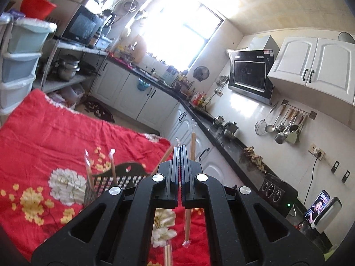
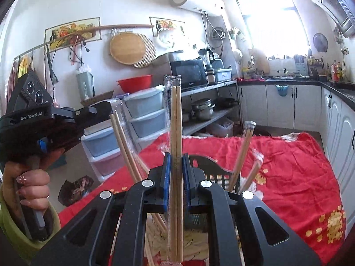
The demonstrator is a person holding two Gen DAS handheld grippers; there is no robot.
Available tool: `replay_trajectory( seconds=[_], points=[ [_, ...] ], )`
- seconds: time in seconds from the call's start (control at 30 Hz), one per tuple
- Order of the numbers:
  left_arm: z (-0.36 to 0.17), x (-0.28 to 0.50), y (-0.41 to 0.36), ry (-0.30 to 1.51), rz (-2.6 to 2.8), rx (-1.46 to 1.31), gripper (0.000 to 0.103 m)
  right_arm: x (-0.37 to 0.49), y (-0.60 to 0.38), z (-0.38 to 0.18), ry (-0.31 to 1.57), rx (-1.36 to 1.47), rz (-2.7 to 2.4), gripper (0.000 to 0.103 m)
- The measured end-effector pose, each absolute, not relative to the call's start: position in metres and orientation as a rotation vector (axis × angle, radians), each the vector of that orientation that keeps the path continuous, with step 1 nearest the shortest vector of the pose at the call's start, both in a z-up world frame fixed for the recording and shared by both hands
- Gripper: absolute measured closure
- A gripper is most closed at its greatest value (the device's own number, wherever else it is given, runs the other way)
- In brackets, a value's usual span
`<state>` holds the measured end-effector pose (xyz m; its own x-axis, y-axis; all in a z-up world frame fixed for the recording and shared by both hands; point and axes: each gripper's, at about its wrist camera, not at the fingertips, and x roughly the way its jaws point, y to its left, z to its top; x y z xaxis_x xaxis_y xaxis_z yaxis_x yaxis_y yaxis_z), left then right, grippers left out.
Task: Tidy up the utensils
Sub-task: 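Carry both held chopsticks upright above the green caddy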
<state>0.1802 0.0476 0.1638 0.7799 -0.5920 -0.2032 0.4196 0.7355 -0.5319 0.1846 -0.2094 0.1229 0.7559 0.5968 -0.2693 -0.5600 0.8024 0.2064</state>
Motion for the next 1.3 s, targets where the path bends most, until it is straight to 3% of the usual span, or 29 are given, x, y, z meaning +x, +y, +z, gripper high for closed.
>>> replay_trajectory(
  seconds=[0.57,0.87,1.3],
  points=[
    [0.211,0.196,0.068,0.257,-0.492,-0.466,0.103,0.212,-0.213,0.165,0.185,0.128,0.579,0.092],
    [0.209,0.205,0.074,0.250,-0.462,-0.467,0.103,0.219,-0.216,0.180,0.062,0.140,0.551,0.092],
    [0.186,0.217,0.070,0.273,-0.428,-0.471,0.103,0.236,-0.204,0.152,-0.006,0.108,0.472,0.092]
  ],
)
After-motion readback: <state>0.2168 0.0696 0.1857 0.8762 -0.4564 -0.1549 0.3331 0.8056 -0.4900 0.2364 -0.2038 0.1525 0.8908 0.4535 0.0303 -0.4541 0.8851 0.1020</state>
